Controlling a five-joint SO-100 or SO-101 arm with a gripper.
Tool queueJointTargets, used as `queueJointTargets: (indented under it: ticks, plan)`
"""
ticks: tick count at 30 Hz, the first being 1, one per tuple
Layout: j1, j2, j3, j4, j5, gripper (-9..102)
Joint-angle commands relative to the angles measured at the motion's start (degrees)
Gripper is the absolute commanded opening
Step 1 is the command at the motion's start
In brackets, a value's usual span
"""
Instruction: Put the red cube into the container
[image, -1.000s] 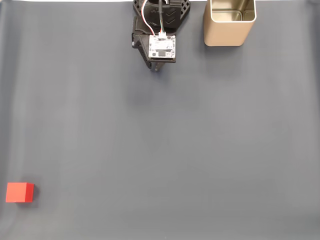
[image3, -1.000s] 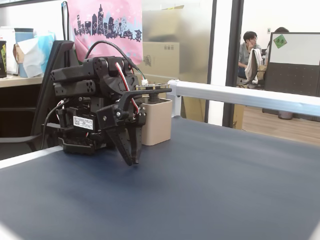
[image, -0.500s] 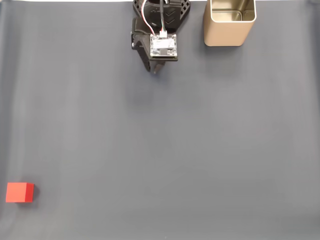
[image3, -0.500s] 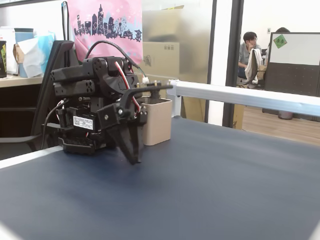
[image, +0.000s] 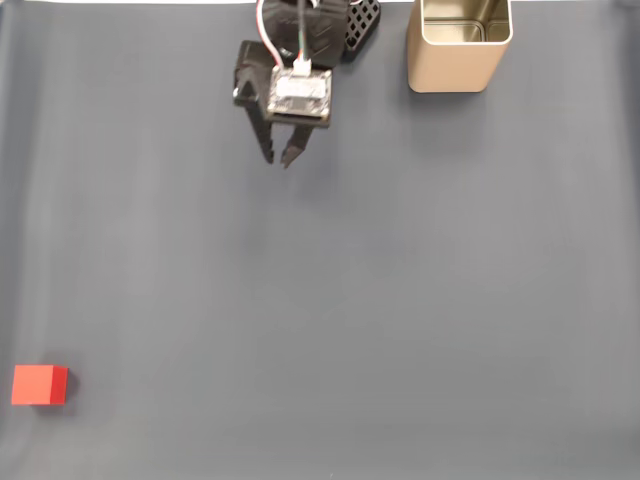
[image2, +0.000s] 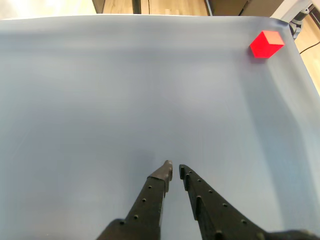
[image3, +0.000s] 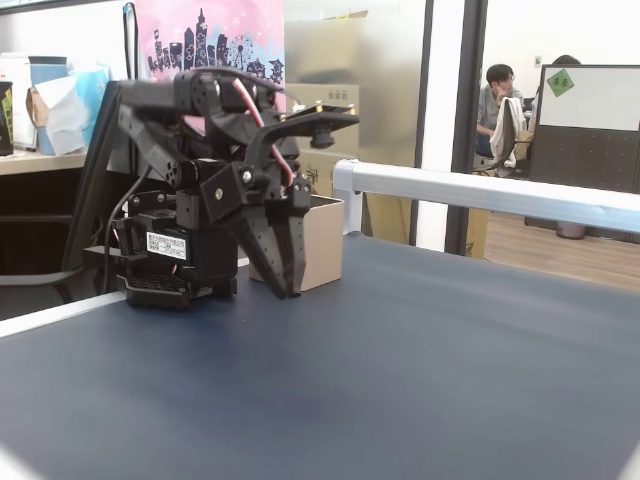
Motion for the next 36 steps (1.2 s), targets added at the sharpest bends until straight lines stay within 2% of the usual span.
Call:
queueJointTargets:
  ticks: [1, 19, 25, 28, 33, 36]
  plan:
    - [2.37, -6.68, -9.93, -2.29, 0.35, 0]
    - [18.72, -45.35, -45.35, -17.49, 2.29, 0]
    - [22.24, -57.3, -56.95, -23.03, 5.8, 6]
    - [23.38, -62.23, -60.47, -26.46, 5.98, 6]
    - [24.79, -70.58, -67.94, -26.98, 3.87, 4]
    - [25.75, -75.06, -72.07, -26.98, 2.37, 10]
